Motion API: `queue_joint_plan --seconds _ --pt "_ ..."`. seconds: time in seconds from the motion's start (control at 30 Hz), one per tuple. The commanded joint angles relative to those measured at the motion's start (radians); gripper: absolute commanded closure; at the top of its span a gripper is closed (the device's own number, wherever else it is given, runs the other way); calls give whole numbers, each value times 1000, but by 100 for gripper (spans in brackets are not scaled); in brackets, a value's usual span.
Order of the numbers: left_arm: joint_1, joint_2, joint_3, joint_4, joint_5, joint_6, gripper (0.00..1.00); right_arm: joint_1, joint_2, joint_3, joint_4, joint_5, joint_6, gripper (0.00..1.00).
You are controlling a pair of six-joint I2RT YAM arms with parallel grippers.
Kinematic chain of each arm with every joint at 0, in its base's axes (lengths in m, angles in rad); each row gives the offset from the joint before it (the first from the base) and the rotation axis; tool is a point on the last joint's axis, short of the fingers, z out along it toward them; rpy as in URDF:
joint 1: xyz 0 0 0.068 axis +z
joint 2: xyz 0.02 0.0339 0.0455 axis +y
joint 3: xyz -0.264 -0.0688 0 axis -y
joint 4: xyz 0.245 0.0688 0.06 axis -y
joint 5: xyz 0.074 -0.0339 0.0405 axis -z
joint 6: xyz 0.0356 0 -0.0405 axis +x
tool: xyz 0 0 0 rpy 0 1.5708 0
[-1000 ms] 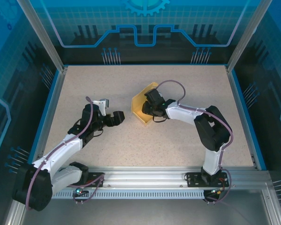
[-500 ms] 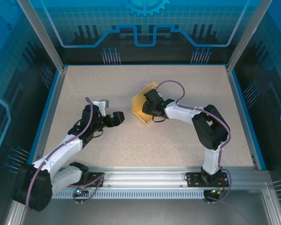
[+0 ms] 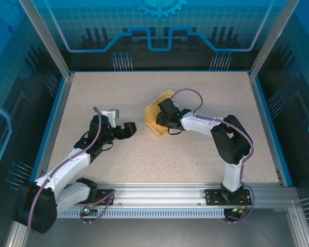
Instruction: Fold the paper box
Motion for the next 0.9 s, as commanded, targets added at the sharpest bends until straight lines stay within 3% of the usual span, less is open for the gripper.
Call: queue_joint_plan --seconds 0.0,0.37,0.53,0.87 --pt "5 -22 -14 2 -17 -5 8 14 -31 22 -15 30 -34 53" --pt "5 -55 -23 7 -58 -16 8 13 -231 -79 -21 69 -222 40" --pt "6 -71 -33 12 -87 -19 8 -45 -274 -104 -82 84 -334 33" --pt "6 -72 -29 23 -85 -58 5 -267 -183 -105 -5 -244 -430 28"
